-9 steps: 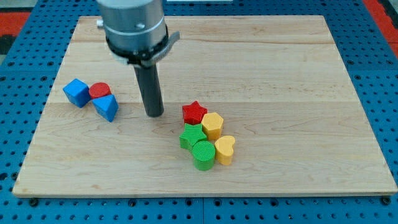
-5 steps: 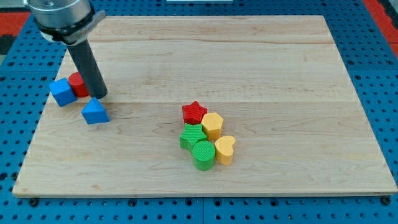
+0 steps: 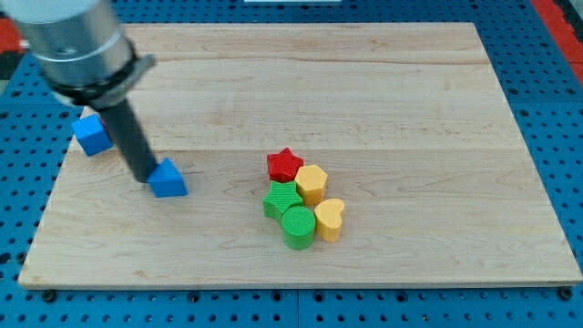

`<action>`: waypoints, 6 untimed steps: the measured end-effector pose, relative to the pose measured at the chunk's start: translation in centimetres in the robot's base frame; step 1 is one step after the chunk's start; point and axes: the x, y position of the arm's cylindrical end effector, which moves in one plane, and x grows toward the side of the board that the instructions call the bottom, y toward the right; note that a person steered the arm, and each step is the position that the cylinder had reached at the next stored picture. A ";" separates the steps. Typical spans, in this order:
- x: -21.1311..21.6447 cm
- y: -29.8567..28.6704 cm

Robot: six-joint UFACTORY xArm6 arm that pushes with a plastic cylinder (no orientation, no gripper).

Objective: Push the blue triangle towards the group of blocks

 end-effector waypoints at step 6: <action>1.5 5.0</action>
